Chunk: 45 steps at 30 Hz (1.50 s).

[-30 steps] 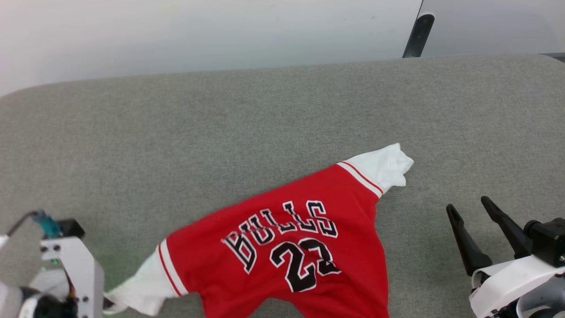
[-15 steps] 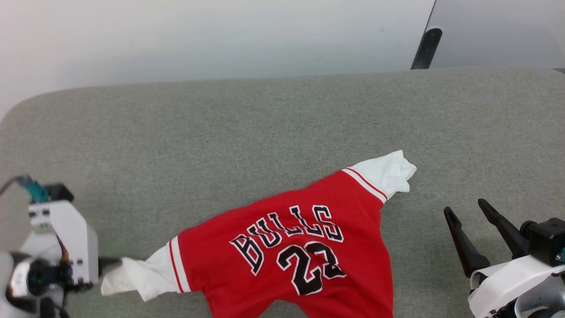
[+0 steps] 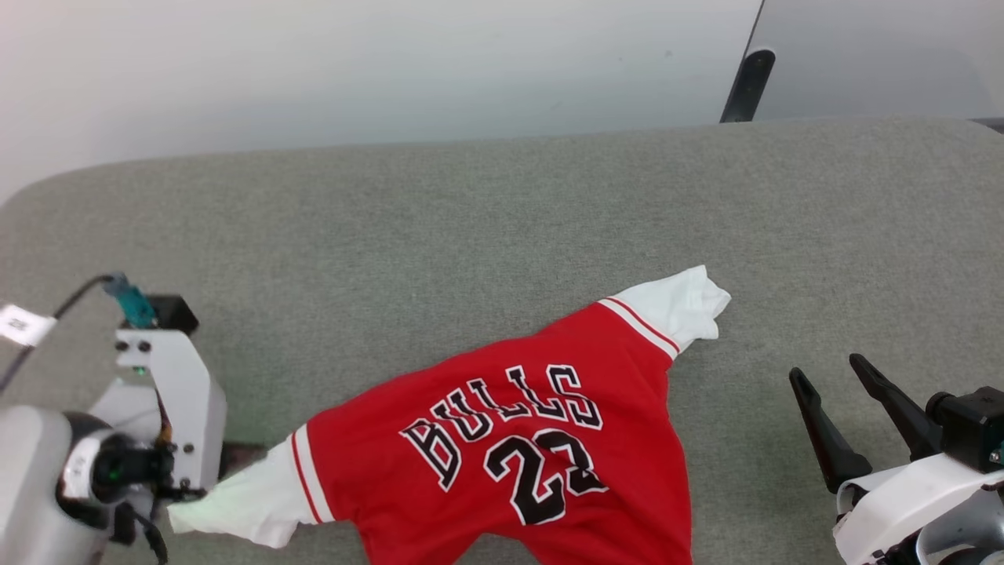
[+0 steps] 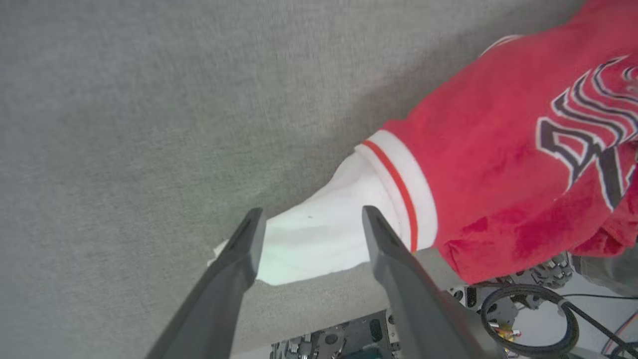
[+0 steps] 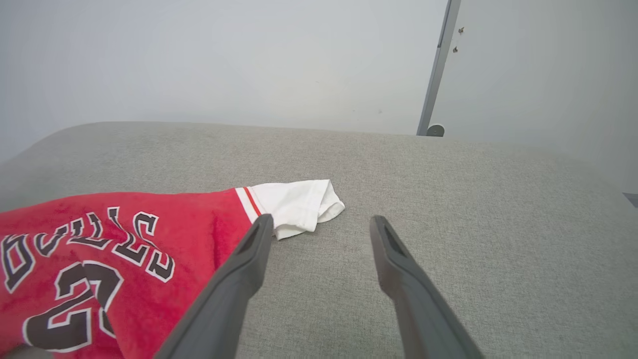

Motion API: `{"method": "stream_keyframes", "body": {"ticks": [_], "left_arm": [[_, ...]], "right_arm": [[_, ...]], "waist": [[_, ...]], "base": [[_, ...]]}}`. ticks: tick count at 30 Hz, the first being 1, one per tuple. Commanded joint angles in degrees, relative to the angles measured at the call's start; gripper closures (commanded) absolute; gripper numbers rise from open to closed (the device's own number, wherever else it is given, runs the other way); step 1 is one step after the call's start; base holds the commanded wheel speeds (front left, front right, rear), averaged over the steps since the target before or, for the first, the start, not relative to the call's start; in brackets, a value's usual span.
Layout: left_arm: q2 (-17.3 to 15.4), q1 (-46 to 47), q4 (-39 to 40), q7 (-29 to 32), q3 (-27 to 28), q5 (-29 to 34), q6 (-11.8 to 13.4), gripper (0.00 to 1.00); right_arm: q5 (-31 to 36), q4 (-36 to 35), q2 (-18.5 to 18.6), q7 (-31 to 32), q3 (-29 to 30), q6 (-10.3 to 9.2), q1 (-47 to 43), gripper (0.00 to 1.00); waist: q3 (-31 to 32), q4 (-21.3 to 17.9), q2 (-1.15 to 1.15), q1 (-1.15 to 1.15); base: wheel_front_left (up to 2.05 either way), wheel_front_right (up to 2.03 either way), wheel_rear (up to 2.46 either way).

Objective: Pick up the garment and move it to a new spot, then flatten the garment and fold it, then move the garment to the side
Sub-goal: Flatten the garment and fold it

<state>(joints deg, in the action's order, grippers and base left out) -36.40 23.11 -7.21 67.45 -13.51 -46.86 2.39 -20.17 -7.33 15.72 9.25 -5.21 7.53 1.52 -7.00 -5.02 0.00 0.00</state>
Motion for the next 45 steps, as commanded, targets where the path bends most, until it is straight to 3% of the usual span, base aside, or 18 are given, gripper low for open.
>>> {"method": "stream_keyframes", "body": {"ticks": [1, 8, 13, 14, 16, 20, 30, 40, 45], "left_arm": [[-0.37, -0.46, -0.56, 0.2, -0.61, 0.16, -1.11, 0.0], [-0.41, -0.06, -7.95, 0.1, -2.96, 1.72, -2.84, 0.0], [2.07, 0.11, -14.42, -1.22, -4.09, 0.69, -4.42, 0.0], [2.69, 0.26, -15.44, -1.47, -4.17, 0.42, -4.81, 0.28], [3.69, 0.7, -17.28, -2.61, -4.38, 0.08, -5.52, 1.0], [4.22, 3.13, -19.74, -4.15, -4.14, -0.19, -6.63, 1.0], [1.8, 9.89, -19.29, -5.8, -4.66, 1.87, -8.24, 1.0], [-0.63, 17.18, -13.51, -13.43, -5.73, 4.41, -9.56, 1.0], [-2.79, 14.33, -8.28, -13.62, -6.96, 3.23, -9.77, 1.0]], "right_arm": [[-0.16, 0.03, 0.21, -0.35, 0.04, -0.08, 0.4, 0.0], [-0.41, 0.35, 0.51, -0.39, -0.29, -0.08, 0.83, 0.0], [-0.61, 0.53, 0.79, -0.44, -0.22, -0.08, 1.01, 0.0], [-0.61, 0.55, 0.82, -0.43, -0.2, -0.08, 1.03, 0.0], [-0.59, 0.59, 0.89, -0.45, -0.06, -0.08, 1.12, 0.0], [-0.44, 0.91, 0.93, -0.55, -0.04, -0.08, 1.35, 0.0], [-0.45, 1.65, 0.63, -1.06, -0.31, -0.08, 1.05, 0.0], [-0.35, 2.29, 0.37, -1.58, -0.76, -0.08, 0.93, 0.0], [-0.23, 2.09, 0.41, -1.34, -0.57, -0.08, 0.03, 0.0]], "waist": [[-0.47, -0.52, 0.0, 0.0], [-1.62, -1.77, 0.0, 0.0], [-2.1, -2.1, 0.0, 0.0], [-2.14, -2.1, 0.0, 0.0], [-2.28, -1.98, 0.0, 0.0], [-2.01, -1.51, 0.0, 0.0], [-0.56, 0.01, 0.0, 0.0], [0.9, 0.74, 0.0, 0.0], [1.69, 0.66, 0.0, 0.0]], "base": [[0.0, 0.0, 0.0], [0.0, 0.0, 0.0], [0.0, 0.0, 0.0], [0.0, 0.0, 0.0], [0.0, 0.0, 0.0], [0.0, 0.0, 0.0], [0.0, 0.0, 0.0], [0.0, 0.0, 0.0], [0.0, 0.0, 0.0]]}}
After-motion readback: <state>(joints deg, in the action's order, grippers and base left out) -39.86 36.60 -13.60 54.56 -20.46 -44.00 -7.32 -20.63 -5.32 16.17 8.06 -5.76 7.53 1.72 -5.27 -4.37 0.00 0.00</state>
